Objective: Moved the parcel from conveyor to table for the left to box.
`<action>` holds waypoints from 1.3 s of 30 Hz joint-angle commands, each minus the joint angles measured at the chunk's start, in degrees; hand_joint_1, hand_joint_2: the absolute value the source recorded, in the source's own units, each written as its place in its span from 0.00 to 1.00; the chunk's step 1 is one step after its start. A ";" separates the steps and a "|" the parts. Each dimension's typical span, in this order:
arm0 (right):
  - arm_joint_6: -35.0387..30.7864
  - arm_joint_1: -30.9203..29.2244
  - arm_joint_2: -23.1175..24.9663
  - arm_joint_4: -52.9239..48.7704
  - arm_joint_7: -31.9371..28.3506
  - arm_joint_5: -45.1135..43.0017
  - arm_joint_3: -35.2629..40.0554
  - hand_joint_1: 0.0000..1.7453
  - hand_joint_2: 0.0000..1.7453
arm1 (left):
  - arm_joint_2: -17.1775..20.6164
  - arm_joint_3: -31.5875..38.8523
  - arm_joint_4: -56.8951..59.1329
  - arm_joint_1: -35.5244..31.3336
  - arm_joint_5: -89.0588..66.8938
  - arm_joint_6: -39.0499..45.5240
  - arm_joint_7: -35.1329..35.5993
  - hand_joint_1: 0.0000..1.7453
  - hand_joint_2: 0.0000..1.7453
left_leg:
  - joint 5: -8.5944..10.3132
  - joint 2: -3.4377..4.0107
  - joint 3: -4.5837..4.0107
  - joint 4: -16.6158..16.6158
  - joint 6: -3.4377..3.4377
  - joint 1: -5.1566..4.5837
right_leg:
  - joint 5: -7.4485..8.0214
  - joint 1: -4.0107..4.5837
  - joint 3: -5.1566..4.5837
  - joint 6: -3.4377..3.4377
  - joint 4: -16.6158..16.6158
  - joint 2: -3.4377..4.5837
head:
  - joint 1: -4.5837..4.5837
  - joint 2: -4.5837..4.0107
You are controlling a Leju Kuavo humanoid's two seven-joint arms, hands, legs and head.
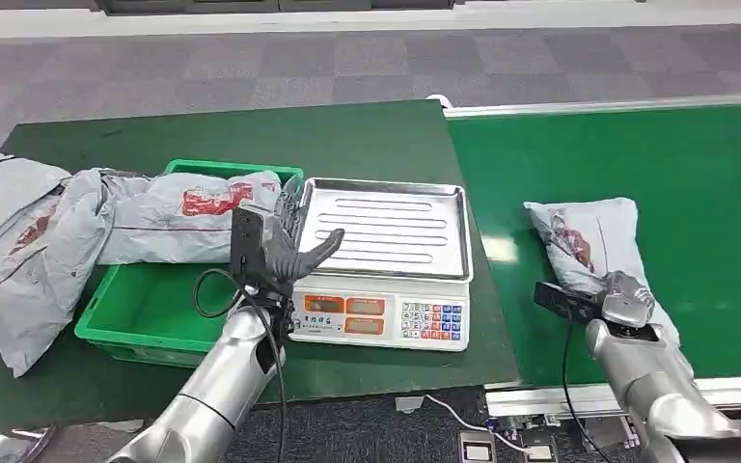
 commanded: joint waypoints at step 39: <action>-26.64 -7.91 3.28 -34.46 -18.65 -22.49 8.54 1.00 1.00 | 0.81 -1.38 6.77 -6.58 -8.65 4.72 0.30 0.00 1.00 | -0.05 0.28 -0.01 0.03 -0.03 -0.06 | 0.01 -0.06 -0.17 -0.05 0.09 0.31 | 0.00 0.00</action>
